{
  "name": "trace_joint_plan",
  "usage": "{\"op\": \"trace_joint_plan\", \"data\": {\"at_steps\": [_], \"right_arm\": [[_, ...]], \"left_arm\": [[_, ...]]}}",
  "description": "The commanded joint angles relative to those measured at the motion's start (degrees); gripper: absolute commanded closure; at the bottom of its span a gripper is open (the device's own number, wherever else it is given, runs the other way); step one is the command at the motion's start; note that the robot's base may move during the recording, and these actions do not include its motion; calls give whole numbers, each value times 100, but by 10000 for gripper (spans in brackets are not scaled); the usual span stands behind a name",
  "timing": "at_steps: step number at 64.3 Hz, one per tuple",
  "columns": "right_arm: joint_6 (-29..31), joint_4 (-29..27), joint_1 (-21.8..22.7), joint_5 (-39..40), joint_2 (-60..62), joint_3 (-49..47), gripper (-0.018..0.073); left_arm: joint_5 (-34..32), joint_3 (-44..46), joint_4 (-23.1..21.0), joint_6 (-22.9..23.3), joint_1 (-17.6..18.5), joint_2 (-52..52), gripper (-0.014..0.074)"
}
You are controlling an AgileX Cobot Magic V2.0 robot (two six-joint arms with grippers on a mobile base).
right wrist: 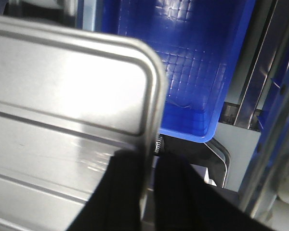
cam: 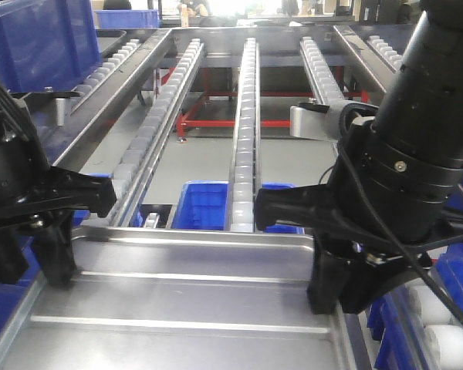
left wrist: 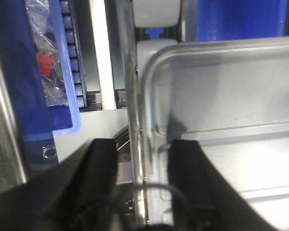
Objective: Grab silver tray and stack on right shelf
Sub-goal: 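Close both grippers on opposite short edges of the silver tray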
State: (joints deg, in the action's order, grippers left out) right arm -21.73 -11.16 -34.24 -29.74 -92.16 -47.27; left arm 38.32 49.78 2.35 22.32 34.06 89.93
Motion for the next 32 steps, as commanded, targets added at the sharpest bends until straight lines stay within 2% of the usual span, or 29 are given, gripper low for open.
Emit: {"op": "trace_joint_plan", "data": {"at_steps": [1, 5, 11, 25, 32], "right_arm": [[7, 40, -10, 155, 201, -157, 463], [7, 40, -10, 148, 201, -157, 515], [7, 40, -10, 148, 201, -157, 502], [7, 40, -10, 137, 230, -193, 502], [7, 73, -10, -188, 364, -396, 502]], "left_arm": [[-135, 113, 25, 60, 24, -190, 533], [-135, 113, 25, 60, 24, -190, 610], [-148, 103, 25, 60, 24, -190, 703], [-234, 115, 110, 227, 24, -201, 691], [8, 265, 272, 367, 24, -289, 691]]}}
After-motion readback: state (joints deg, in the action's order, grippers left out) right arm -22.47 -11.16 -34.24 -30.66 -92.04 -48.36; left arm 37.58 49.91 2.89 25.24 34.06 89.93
